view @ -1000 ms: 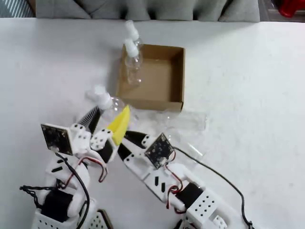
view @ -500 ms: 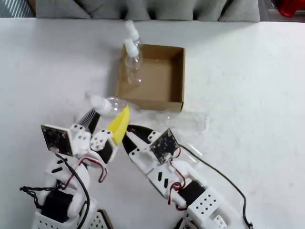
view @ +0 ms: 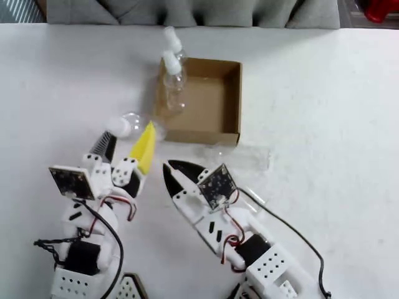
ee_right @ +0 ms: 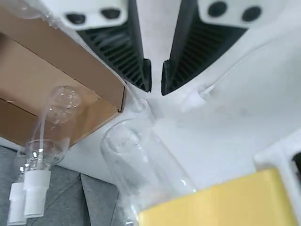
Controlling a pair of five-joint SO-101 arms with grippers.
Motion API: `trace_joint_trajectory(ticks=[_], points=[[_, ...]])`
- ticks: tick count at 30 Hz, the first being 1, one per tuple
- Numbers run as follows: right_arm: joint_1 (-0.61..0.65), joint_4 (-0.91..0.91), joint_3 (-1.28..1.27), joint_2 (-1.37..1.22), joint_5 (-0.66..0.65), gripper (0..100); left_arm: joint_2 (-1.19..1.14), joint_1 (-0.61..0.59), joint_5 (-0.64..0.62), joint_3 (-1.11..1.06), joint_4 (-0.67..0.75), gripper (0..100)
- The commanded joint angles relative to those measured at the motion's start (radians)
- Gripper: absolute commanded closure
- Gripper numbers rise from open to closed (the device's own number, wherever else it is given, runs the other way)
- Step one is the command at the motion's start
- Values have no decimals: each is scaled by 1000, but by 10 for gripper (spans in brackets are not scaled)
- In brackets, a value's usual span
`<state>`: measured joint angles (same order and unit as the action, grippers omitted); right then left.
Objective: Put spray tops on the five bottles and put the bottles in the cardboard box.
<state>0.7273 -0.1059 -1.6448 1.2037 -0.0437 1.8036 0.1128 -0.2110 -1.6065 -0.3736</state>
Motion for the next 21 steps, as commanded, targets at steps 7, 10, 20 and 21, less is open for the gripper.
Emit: trace_joint_trajectory(ticks=[7,10,20,21], points=[[-266,5,75,5,9,982,-53,-18,51,106,68,980],[-320,-2,78,4,11,982,-209,-24,51,204,92,980],[-438,-4,97,2,11,982,-756,-24,51,440,261,980],[-437,-4,97,2,12,982,-791,-21,51,443,292,980]])
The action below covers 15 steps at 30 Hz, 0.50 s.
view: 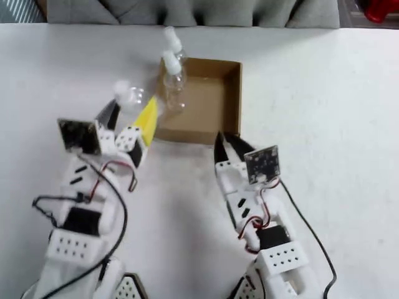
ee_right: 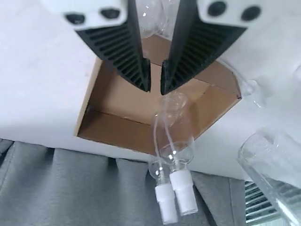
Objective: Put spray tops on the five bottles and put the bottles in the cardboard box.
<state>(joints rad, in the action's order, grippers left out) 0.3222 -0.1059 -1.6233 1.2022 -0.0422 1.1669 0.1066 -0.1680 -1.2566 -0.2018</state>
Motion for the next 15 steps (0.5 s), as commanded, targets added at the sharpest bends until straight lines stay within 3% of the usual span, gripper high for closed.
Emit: trace_joint_trajectory(ticks=[1,7,15], points=[[-25,-4,75,2,11,982,-193,-13,8,101,152,980],[-16,-42,127,-162,11,982,-387,-12,8,169,282,980],[-18,-236,253,-556,9,982,-567,-10,8,209,408,980]])
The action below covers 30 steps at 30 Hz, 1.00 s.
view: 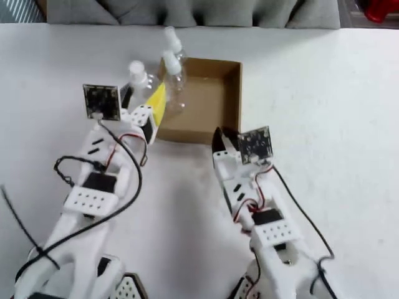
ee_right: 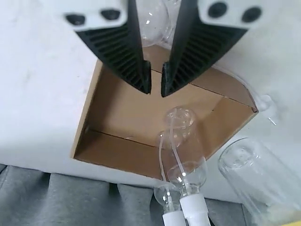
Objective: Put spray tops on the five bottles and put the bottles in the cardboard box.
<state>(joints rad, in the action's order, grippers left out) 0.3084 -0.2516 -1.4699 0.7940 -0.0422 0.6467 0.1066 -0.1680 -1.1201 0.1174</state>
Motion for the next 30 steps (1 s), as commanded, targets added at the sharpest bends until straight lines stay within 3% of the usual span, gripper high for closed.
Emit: trace_joint_trajectory(ticks=[1,17,30], points=[[-4,-105,109,-177,9,982,-65,-10,8,72,107,980],[4,-122,127,-217,9,982,-358,36,9,74,342,980],[5,-120,126,-219,9,982,-486,70,9,78,345,980]])
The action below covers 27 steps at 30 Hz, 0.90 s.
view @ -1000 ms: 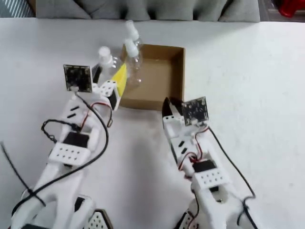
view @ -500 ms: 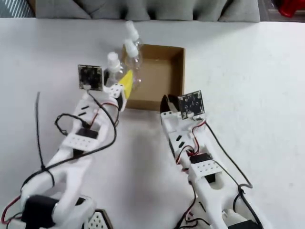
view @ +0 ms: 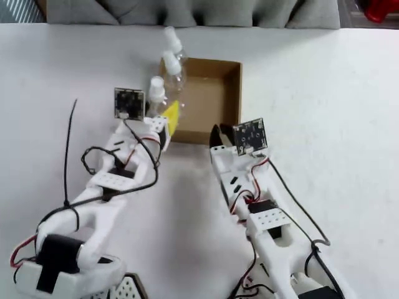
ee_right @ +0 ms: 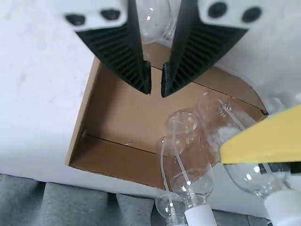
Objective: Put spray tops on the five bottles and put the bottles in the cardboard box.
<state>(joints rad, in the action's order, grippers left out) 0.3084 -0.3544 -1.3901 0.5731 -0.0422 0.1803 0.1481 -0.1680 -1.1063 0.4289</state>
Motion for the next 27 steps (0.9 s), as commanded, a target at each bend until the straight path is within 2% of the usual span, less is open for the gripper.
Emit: trace_joint_trajectory(ticks=[1,11,27], points=[[5,-18,46,2,9,982,-33,30,9,75,31,980],[5,-16,44,2,9,982,-147,25,9,137,35,980],[25,-16,43,1,6,982,-160,31,9,127,29,980]])
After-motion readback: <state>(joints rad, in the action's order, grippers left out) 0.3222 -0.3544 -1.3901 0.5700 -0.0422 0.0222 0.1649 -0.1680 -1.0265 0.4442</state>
